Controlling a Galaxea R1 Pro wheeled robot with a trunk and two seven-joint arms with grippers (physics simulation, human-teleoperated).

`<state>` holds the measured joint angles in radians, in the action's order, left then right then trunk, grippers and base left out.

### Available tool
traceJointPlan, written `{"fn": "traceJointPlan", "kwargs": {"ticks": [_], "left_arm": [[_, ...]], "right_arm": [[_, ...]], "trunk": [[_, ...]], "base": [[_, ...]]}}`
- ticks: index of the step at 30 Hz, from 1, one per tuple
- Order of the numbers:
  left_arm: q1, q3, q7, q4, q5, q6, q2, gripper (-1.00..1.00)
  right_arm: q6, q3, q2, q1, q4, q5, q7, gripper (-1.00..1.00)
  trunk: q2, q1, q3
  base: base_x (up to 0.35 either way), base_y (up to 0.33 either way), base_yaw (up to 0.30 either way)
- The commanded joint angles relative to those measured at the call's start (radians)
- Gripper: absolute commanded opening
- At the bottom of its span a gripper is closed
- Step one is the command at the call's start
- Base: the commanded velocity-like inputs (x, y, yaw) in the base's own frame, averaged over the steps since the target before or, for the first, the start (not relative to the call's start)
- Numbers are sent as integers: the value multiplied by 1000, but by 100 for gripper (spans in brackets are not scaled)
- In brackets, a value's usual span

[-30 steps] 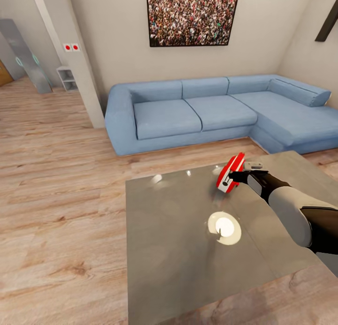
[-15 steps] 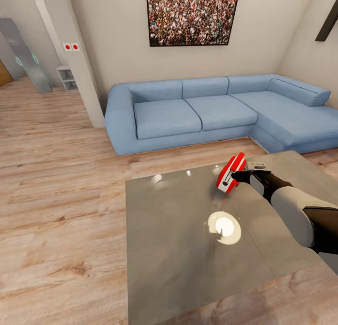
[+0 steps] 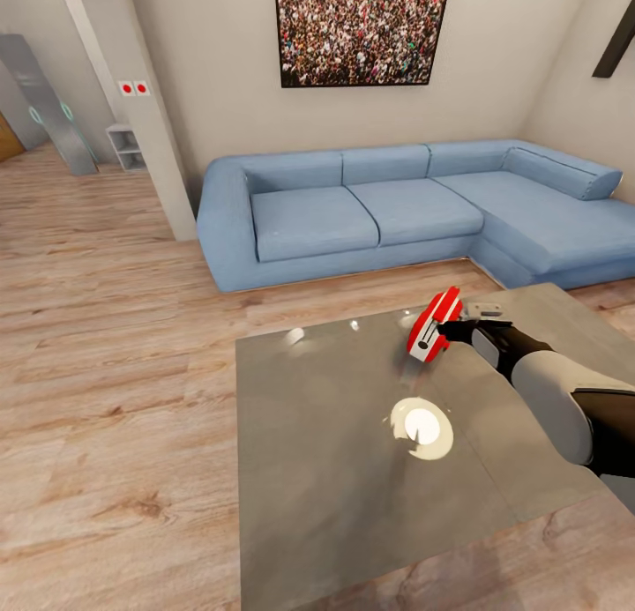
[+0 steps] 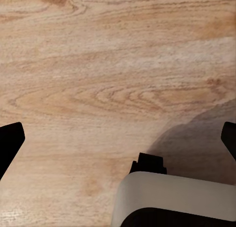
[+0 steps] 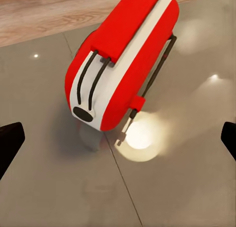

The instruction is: Turn on the radio receiver that's on the table in the living room.

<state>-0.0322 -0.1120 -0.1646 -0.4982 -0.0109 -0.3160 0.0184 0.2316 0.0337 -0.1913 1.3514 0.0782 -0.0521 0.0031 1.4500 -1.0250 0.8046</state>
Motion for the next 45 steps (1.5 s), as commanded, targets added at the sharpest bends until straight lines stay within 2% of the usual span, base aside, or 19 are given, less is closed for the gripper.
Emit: {"fn": "traceJointPlan", "kwargs": {"ticks": [1, 16, 45], "left_arm": [[0, 0, 0, 0, 0, 0, 0, 100], [0, 0, 2, 0, 0, 0, 0, 100], [0, 0, -5, 1, 0, 3, 0, 100]], "right_arm": [[0, 0, 0, 0, 0, 0, 0, 100], [-2, -1, -39, 0, 3, 1, -1, 100], [-2, -2, -37, 0, 3, 1, 0, 100]], "trunk": [[0, 0, 0], [0, 0, 0], [0, 0, 0]], "base": [[0, 0, 0], [0, 0, 0], [0, -10, 0]]}}
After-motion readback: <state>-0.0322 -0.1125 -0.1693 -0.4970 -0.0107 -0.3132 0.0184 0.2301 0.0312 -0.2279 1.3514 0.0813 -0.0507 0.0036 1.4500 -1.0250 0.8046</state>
